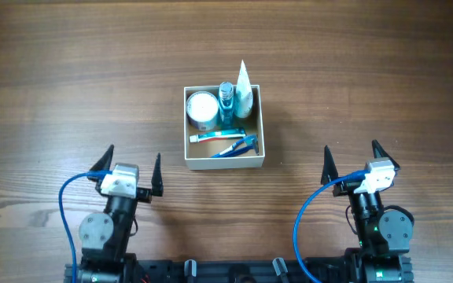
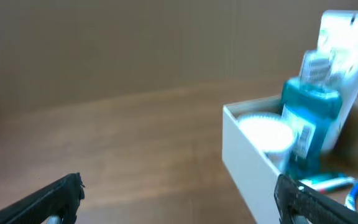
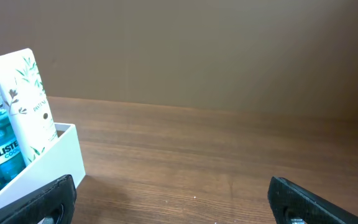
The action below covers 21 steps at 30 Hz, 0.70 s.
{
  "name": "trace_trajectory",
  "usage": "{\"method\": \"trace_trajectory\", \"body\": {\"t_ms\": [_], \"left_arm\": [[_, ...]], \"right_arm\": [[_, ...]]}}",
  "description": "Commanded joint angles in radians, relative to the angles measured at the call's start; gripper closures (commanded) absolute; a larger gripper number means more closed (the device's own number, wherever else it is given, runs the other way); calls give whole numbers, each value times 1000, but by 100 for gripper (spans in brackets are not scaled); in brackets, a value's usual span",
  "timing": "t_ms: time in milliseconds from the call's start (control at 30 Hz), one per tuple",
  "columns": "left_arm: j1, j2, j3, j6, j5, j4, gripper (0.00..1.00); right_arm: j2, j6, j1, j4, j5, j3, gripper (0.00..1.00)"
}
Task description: Pack container
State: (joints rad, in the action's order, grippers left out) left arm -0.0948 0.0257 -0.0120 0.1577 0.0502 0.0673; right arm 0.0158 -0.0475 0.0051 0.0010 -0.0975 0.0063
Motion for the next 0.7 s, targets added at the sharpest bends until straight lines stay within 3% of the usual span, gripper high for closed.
{"method": "trace_trajectory", "body": {"t_ms": [0,667], "left_arm": [[-3,-8,6,-87,13,6,0],[-3,-8,6,-114,12,5,0]], "right_arm": [[-5,-6,5,6,-8,-1,0],[-5,-5,5,6,-8,-1,0]]}}
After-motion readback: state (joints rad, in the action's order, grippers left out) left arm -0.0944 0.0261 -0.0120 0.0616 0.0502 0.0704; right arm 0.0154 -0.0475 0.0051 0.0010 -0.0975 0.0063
